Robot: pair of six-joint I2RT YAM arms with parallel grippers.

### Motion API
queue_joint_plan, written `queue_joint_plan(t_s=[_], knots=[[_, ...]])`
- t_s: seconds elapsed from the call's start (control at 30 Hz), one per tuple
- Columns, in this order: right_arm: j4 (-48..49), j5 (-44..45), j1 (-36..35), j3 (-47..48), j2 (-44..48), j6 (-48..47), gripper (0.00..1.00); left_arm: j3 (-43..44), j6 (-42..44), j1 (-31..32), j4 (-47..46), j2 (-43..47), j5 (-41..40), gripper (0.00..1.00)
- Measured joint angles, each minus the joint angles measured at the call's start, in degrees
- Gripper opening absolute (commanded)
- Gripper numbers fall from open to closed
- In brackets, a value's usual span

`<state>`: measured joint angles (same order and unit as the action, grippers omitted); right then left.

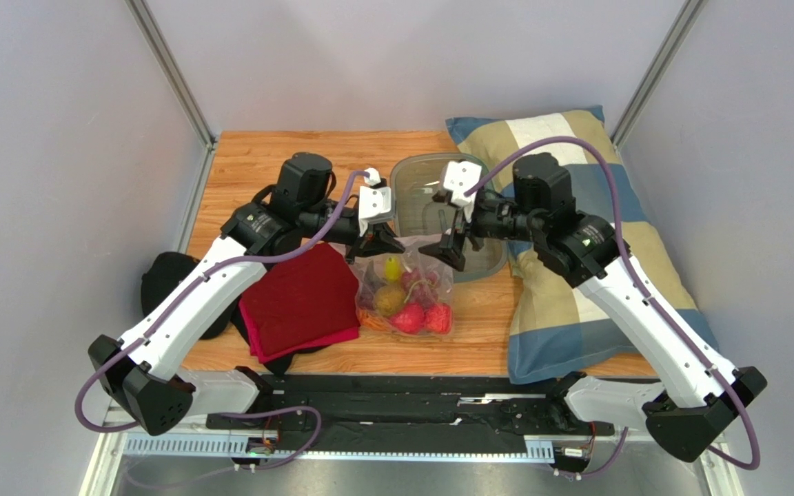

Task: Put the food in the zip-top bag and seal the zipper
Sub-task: Adjust the zipper food storage bag at the center of the board.

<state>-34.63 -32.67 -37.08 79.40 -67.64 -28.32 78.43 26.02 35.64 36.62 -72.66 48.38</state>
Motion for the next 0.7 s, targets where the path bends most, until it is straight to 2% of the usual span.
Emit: queue_joint_plan(t_s=[0.13, 0.3, 0.4, 0.43, 0.47, 0.6, 0.7], knots=[[1.55, -1.99, 5.07, -3.48, 2.1, 5.6, 1.0, -4.28, 2.47, 0.0, -2.86, 2.84, -0.31, 0.0], [2.69, -6.69, 6.51, -15.74, 10.47, 8.92, 0.95, -15.04, 5.31, 0.02, -6.51, 10.62, -0.63, 0.0], [3.65, -9.38, 6.4, -22.49, 16.06, 9.92, 0.86, -20.87, 3.78, 0.0, -12.15, 13.55, -1.14, 0.0], [4.13, -10.19, 6.4, -24.0, 17.46, 10.27, 0.79, -22.6, 3.17, 0.0, -13.97, 14.29, -1.33, 0.0], [4.83, -10.88, 6.4, -25.0, 18.27, 10.58, 0.78, -23.78, 2.49, 0.0, -15.32, 14.8, -1.7, 0.0], [8.04, -12.52, 6.34, -26.21, 18.21, 11.89, 0.76, -25.03, 0.11, 0.0, -18.88, 15.13, -2.43, 0.0], [11.02, -13.62, 6.34, -26.21, 15.72, 13.07, 0.8, -25.03, -0.15, 0.0, -20.46, 15.23, -2.19, 0.0]])
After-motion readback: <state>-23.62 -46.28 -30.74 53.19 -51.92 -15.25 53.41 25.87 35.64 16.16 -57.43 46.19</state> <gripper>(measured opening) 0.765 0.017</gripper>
